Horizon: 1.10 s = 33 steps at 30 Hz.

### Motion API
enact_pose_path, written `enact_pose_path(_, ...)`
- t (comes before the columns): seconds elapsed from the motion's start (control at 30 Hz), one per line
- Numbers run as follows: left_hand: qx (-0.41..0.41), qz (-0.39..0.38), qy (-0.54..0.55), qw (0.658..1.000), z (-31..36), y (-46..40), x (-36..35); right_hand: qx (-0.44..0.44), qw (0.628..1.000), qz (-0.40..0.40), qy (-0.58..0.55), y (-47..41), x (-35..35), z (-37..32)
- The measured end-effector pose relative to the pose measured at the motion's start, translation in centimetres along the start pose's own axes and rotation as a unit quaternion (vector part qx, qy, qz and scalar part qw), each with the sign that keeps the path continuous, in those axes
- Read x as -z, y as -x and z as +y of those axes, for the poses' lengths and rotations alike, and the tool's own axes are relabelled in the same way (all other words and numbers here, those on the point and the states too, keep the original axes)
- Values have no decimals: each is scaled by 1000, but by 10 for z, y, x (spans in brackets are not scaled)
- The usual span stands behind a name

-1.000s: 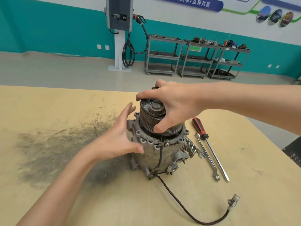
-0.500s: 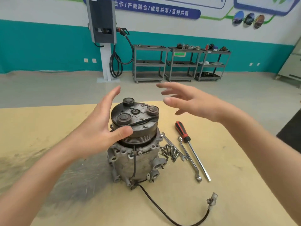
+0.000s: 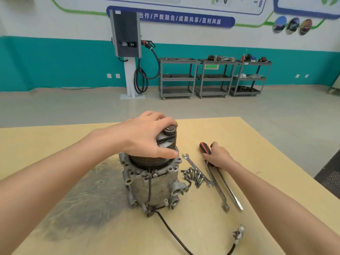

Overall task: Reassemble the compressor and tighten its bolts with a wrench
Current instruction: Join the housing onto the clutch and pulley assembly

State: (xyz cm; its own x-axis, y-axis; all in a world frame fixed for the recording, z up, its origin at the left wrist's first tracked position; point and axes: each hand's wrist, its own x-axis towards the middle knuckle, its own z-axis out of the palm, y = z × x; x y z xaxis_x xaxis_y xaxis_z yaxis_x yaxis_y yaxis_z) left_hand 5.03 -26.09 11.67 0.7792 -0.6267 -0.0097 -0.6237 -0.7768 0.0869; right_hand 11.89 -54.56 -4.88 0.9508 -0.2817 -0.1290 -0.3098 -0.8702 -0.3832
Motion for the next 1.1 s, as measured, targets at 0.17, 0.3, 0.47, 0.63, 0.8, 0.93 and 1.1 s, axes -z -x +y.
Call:
enact_pose_path(0.17,24,-9,-3,1000,0,-7,2,24,997,-7,70,-7,4,-5)
enact_pose_path(0.3,28,17,12,999,1,-5,0,42,997,49,45,0,26,-14)
enact_pose_path(0.47,35,31,50,998,0,-3,-2,100,954,211,-186,39,86,-23)
enact_pose_path(0.63,43,52,92,994,-9,10,-3,186,794,273,-510,100,120,-42)
enact_pose_path(0.8,63,106,152,981,-27,39,-5,227,628,235,-707,144,117,-84)
enact_pose_path(0.93,73,152,168,971,-35,59,-10,205,531,216,-793,157,112,-110)
enact_pose_path(1.1,72,194,175,963,-38,74,-17,239,509,224,-796,167,112,-138)
